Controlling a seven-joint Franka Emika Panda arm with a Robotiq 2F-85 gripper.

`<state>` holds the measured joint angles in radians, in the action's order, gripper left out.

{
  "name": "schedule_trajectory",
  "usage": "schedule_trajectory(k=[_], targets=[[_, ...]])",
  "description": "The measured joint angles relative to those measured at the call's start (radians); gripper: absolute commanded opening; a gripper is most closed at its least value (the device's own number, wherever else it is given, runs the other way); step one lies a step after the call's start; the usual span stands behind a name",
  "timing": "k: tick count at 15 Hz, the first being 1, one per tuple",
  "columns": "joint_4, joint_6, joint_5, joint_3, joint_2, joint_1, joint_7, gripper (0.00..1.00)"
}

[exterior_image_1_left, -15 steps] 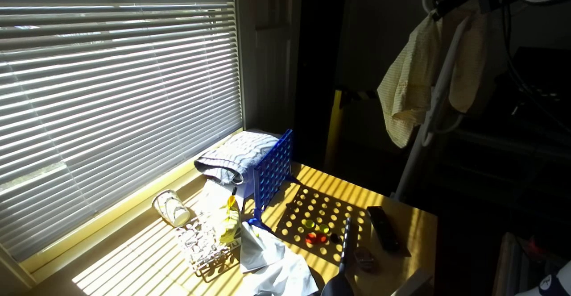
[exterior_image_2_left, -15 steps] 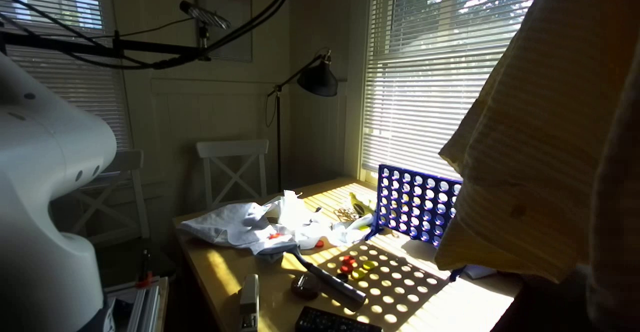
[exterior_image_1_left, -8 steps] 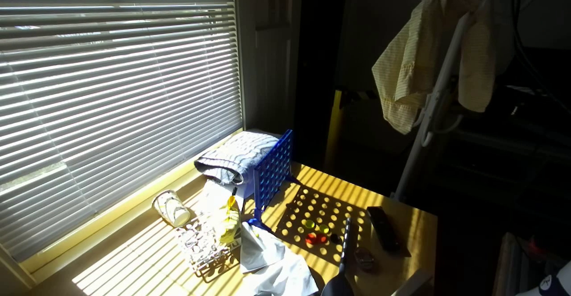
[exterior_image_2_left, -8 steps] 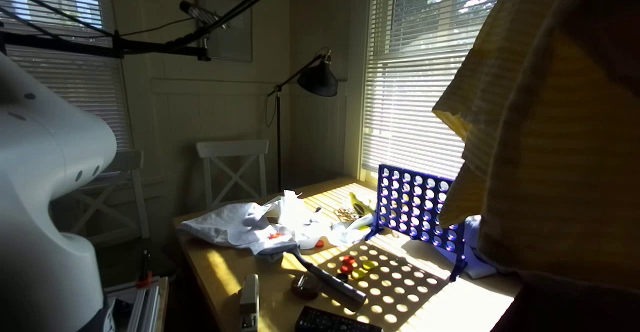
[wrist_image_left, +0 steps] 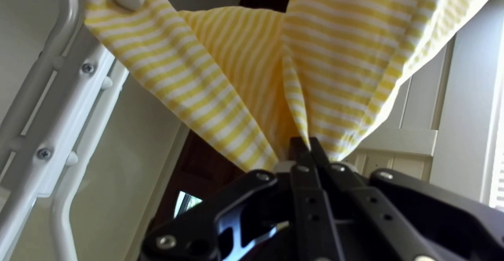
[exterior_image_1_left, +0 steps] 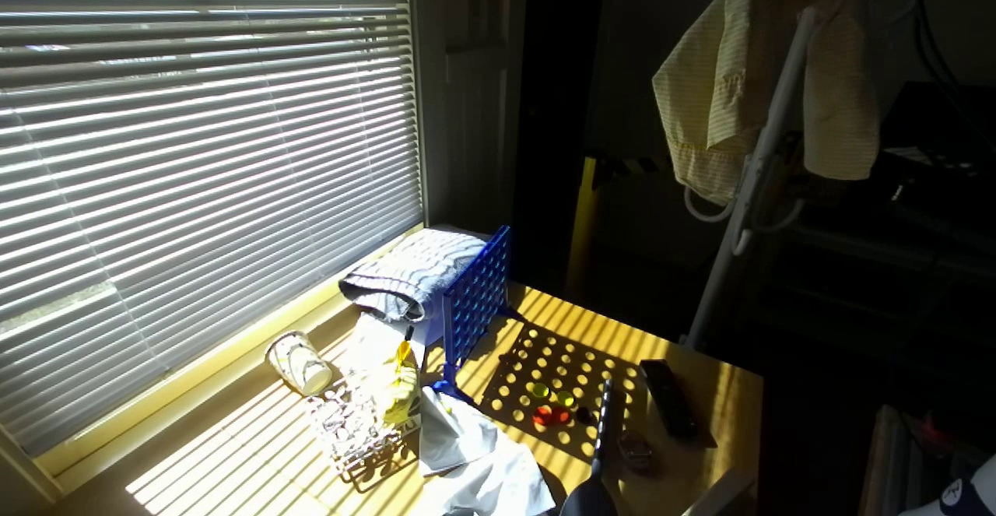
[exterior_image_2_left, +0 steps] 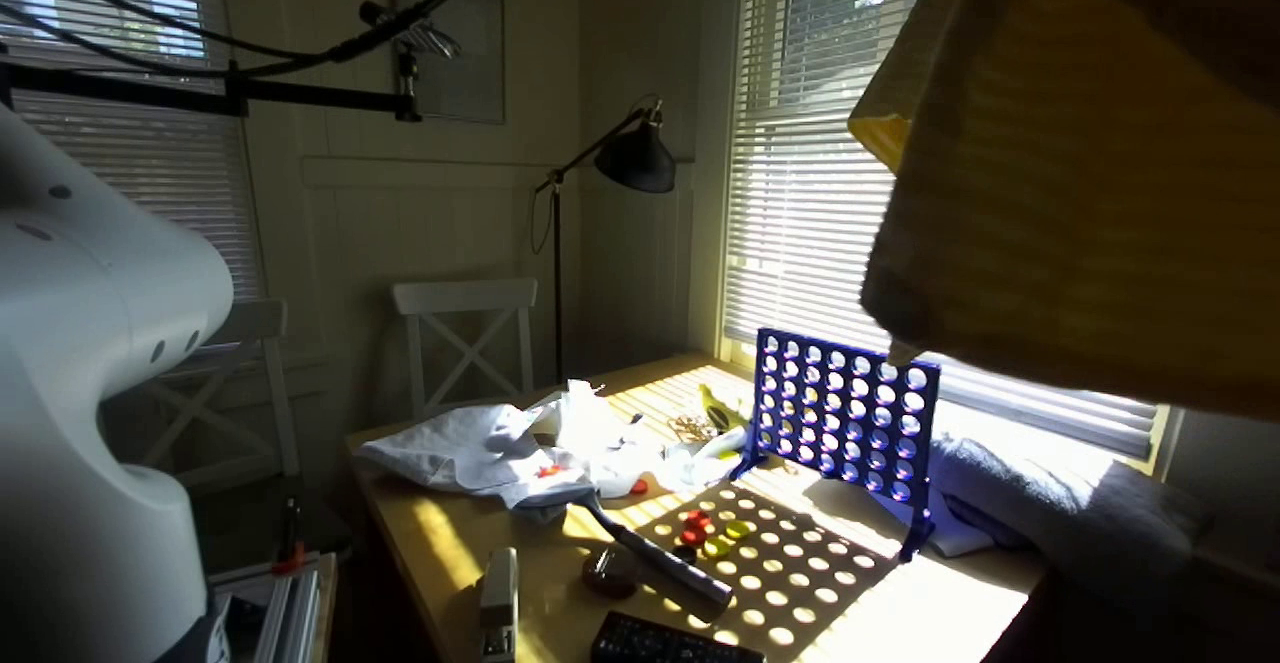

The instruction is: Move the yellow towel to one bottom hook on the stand.

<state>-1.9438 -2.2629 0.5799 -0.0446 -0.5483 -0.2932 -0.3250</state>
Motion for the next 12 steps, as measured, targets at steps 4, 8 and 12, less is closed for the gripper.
schedule_trajectory(k=[4,8,12], targets=[[0.038,0.000,0.000,-0.007,-0.003,0.000,0.000,0.00],[0.065,0.000,0.000,-0.011,-0.013,0.000,0.000,0.00],[0.070,0.001,0.000,-0.040,-0.025,0.009,0.000,0.00]])
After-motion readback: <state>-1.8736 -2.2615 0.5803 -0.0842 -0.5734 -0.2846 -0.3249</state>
